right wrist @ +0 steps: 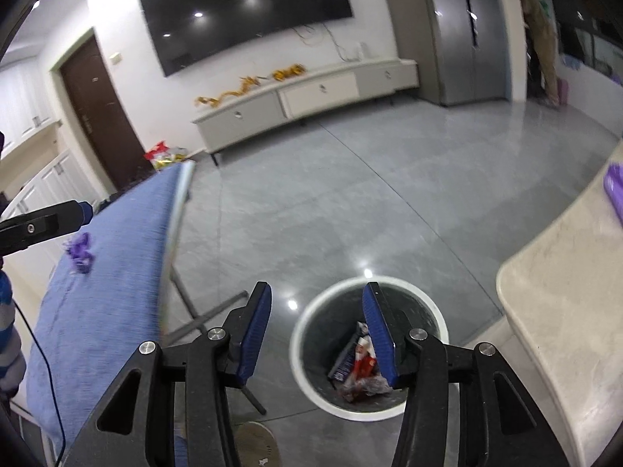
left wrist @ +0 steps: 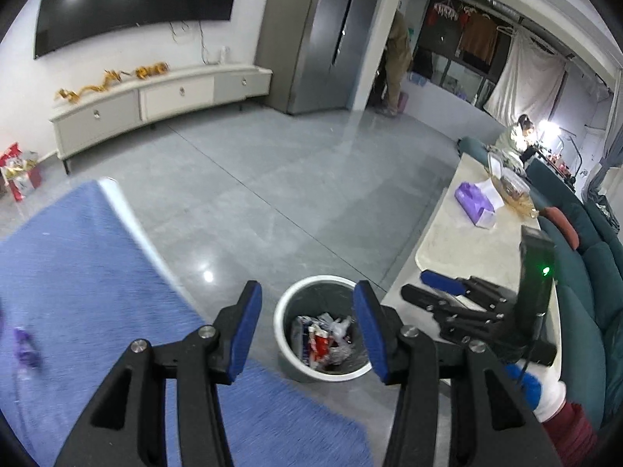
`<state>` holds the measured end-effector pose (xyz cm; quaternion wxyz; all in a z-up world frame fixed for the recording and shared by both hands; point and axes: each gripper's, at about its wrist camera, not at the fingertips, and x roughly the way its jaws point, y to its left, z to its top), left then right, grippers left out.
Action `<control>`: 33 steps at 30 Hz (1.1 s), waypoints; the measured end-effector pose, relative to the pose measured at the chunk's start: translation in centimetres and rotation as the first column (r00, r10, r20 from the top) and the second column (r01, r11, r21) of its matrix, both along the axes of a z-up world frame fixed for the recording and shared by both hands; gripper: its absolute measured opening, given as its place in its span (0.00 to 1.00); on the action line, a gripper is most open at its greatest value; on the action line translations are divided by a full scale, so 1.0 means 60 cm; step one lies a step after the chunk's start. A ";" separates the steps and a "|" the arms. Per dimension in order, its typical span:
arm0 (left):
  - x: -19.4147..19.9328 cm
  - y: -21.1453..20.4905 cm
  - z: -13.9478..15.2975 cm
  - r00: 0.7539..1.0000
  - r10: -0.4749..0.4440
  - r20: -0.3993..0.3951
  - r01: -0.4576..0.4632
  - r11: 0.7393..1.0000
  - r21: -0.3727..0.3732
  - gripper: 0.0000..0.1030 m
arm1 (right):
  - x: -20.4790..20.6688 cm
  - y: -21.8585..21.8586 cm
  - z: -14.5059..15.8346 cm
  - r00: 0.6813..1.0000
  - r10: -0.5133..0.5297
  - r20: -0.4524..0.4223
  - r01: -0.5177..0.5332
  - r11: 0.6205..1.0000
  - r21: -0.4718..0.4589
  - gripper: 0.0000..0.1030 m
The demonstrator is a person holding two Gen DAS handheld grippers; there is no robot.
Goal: Collect trash
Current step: 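Move both open tools back toward the two purple wrappers on the rug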
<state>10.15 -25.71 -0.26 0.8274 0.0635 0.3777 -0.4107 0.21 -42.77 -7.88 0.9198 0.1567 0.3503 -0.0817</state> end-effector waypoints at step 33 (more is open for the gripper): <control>-0.051 0.535 0.047 0.871 0.461 0.167 -0.456 0.887 -0.072 0.57 | 0.055 0.365 0.162 0.900 0.425 0.093 -0.410 0.901 -0.143 0.56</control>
